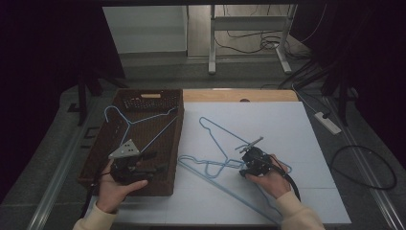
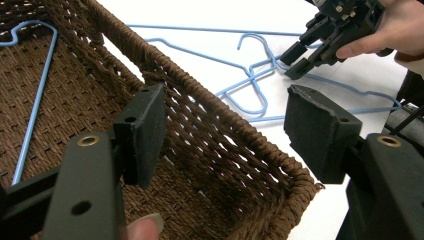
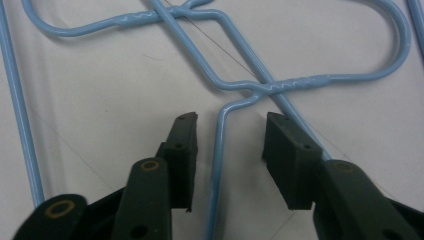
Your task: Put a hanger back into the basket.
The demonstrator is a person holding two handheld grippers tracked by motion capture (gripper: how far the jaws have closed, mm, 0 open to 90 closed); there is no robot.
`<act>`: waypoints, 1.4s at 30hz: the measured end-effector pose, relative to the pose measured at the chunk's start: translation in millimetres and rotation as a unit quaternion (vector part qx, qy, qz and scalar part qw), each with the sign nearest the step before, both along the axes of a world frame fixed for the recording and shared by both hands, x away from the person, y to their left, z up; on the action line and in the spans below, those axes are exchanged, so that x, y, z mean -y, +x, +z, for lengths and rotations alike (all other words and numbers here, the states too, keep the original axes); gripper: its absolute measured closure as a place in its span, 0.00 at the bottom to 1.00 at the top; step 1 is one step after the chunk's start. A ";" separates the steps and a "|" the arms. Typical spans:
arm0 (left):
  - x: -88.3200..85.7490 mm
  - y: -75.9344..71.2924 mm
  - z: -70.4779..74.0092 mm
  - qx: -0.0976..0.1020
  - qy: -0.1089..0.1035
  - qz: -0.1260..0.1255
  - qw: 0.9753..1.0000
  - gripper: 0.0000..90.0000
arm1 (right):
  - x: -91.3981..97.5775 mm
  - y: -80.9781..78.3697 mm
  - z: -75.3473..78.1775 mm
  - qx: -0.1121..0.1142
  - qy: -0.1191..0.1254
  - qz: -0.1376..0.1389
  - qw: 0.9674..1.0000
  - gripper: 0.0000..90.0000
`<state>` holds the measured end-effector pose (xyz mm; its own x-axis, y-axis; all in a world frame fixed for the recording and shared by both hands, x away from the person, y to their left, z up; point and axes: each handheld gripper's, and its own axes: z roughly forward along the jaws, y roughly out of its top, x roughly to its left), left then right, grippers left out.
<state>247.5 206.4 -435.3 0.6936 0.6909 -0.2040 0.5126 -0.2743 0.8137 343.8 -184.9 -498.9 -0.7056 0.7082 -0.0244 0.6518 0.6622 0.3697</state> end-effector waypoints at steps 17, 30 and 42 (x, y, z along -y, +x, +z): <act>1.9 -0.4 0.1 0.001 -0.002 -0.002 1.000 0.38 | -4.7 -3.5 3.5 0.004 -0.009 0.008 1.000 0.98; 3.6 -0.8 2.7 0.006 -0.002 -0.003 1.000 0.39 | 17.6 -18.2 31.8 0.076 0.042 0.035 0.996 0.98; 18.6 0.6 5.9 0.011 -0.001 -0.019 1.000 0.39 | 31.5 -31.9 54.8 0.129 0.070 0.067 0.987 0.98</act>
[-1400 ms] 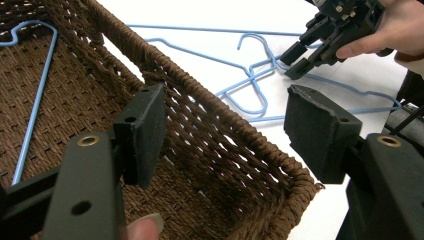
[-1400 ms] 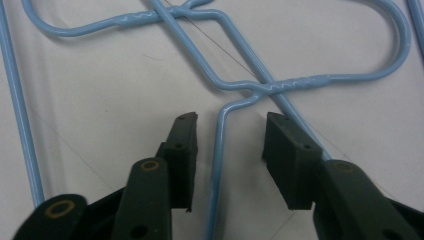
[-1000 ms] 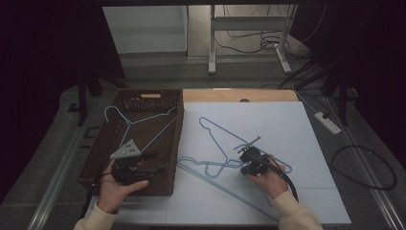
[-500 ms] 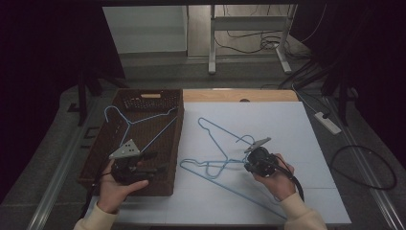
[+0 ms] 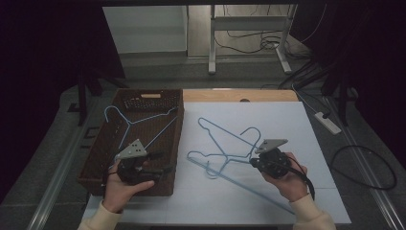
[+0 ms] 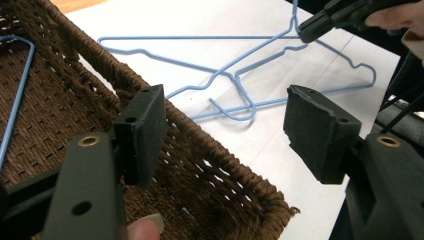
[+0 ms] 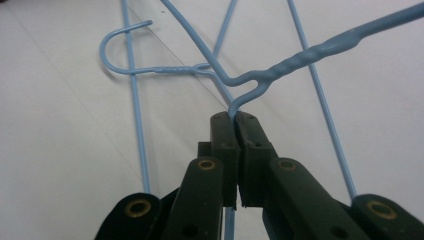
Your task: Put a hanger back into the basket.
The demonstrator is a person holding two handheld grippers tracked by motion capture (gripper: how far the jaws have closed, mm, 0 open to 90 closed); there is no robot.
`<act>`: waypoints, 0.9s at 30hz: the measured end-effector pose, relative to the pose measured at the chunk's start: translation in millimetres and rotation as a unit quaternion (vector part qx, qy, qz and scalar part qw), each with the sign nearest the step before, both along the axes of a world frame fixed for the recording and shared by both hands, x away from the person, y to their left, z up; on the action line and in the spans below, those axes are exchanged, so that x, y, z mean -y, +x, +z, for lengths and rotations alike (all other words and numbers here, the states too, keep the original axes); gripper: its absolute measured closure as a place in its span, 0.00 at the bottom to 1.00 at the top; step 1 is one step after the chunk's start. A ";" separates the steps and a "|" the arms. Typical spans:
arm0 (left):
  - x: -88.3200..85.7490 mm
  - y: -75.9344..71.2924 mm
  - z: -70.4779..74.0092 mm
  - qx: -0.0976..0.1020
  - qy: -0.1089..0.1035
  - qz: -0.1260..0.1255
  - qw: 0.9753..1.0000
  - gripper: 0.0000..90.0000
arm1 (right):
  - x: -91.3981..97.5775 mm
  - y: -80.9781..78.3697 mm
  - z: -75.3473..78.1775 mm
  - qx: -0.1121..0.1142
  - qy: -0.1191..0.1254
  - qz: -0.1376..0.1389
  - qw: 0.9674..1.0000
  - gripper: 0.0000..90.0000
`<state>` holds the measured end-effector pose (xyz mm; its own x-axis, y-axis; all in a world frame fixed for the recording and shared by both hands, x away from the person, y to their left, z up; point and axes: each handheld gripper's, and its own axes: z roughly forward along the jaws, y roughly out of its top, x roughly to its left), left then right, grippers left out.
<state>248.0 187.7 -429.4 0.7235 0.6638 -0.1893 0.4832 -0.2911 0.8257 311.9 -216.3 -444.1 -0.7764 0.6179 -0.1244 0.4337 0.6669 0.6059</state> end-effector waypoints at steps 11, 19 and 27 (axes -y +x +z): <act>10.1 5.3 1.8 0.001 0.001 -0.010 1.000 0.39 | 8.9 -13.6 23.2 0.027 0.019 0.024 0.999 0.98; 16.4 8.0 1.6 0.001 0.004 -0.016 1.000 0.39 | 10.1 -12.7 16.7 0.008 0.030 0.030 0.999 0.98; 12.9 7.3 0.5 -0.001 0.003 -0.012 1.000 0.39 | 2.7 -16.1 11.6 -0.008 0.029 0.046 0.998 0.98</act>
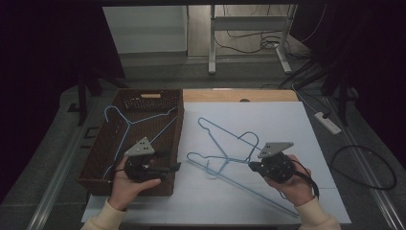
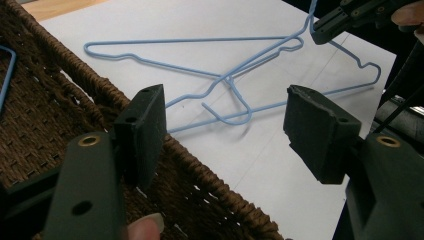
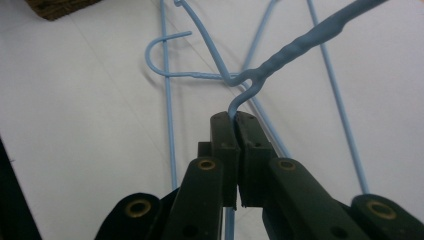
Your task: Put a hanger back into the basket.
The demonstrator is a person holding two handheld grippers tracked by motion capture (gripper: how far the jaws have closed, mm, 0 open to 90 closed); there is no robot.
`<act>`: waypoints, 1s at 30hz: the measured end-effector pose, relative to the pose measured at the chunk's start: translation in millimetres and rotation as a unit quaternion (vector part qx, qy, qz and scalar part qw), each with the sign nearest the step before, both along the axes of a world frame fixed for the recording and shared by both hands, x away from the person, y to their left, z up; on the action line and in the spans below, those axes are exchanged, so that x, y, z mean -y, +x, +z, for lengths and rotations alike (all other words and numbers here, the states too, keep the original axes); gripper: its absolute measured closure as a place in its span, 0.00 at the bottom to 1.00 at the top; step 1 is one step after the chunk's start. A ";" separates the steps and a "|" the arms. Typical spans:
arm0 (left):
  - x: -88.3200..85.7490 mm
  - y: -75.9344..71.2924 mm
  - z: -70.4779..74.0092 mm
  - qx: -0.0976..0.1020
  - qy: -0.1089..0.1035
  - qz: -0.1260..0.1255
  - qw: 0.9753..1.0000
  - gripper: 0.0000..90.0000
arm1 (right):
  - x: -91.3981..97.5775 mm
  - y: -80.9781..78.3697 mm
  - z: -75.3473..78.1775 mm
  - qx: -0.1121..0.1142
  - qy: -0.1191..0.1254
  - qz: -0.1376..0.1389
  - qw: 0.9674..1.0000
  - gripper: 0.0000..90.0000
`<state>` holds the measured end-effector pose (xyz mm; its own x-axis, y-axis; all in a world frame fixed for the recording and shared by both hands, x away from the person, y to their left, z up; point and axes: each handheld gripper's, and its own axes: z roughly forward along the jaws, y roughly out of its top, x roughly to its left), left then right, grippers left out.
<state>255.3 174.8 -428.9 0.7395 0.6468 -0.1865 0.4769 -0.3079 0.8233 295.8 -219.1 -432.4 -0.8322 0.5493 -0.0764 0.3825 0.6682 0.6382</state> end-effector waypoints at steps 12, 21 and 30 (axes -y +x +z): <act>-1.2 -1.0 0.3 0.001 -0.001 0.001 1.000 0.39 | 0.3 -14.6 -3.2 -0.013 0.005 0.023 1.000 0.98; 5.3 -0.7 1.1 0.001 0.003 -0.006 1.000 0.39 | 5.9 -23.5 11.8 0.002 0.020 0.033 0.999 0.98; 27.3 4.1 6.7 0.003 0.013 -0.034 0.999 0.39 | 12.3 -23.4 19.2 0.004 0.033 0.043 0.999 0.98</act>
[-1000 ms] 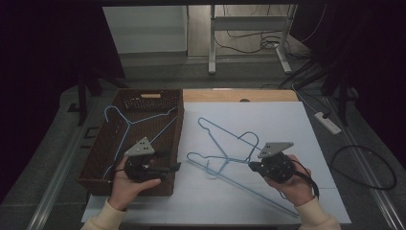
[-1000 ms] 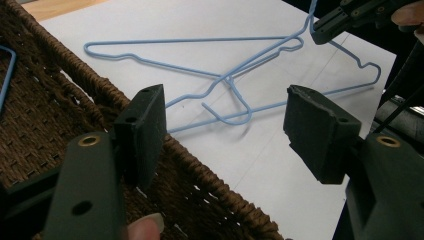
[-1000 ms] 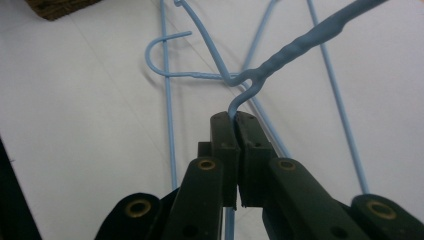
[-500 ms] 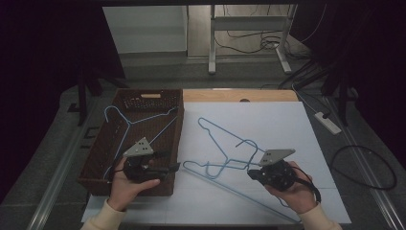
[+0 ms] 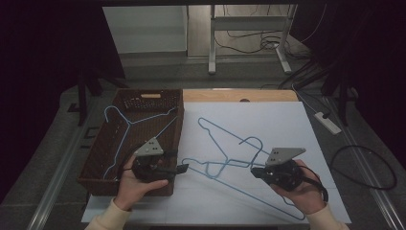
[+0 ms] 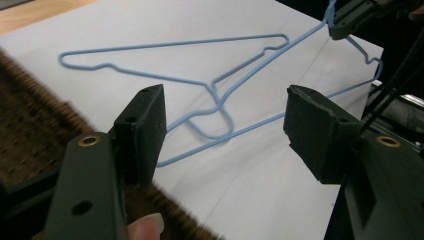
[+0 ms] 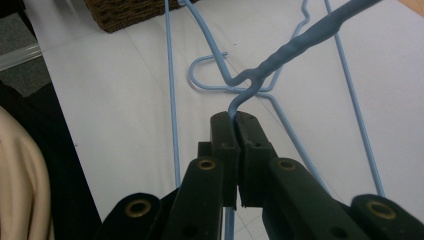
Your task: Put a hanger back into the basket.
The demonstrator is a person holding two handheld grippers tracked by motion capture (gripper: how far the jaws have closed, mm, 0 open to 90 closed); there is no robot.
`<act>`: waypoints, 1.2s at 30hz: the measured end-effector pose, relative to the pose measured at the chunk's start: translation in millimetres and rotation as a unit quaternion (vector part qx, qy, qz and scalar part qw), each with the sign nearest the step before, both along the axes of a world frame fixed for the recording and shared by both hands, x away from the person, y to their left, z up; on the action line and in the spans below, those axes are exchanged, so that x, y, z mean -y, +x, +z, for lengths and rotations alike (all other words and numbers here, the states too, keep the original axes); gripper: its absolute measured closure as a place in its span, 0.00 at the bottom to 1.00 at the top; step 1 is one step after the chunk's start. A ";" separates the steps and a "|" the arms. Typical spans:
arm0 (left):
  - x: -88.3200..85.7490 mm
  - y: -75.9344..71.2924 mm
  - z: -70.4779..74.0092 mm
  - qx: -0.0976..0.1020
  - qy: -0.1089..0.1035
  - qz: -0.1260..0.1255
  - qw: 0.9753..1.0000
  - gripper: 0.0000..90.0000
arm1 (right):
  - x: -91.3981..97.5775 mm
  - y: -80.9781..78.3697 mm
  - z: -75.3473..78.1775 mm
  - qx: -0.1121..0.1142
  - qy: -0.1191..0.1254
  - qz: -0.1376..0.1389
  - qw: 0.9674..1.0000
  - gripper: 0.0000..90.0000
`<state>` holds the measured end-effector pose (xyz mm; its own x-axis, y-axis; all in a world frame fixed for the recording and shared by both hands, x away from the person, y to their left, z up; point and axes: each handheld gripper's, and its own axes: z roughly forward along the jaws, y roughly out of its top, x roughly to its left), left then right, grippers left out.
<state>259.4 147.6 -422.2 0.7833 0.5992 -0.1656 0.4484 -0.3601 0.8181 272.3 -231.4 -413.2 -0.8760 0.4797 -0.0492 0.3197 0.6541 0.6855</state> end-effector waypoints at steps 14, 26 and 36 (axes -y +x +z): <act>38.7 18.9 2.1 -0.009 0.012 -0.038 0.999 0.38 | 8.3 2.6 2.9 -0.005 0.008 0.003 1.000 0.98; 74.6 30.6 4.0 -0.020 0.044 -0.084 0.995 0.38 | 12.4 -0.3 9.6 -0.003 0.012 0.013 1.000 0.98; 96.0 35.1 2.1 -0.022 0.068 -0.110 0.991 0.39 | 13.3 -1.7 12.2 -0.004 0.018 0.022 1.000 0.98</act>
<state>294.5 51.6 -420.1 0.8916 0.4333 -0.1314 0.3805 -0.5598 0.7361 270.6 -244.7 -401.0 -0.8963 0.4427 -0.0263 0.2967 0.6427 0.7063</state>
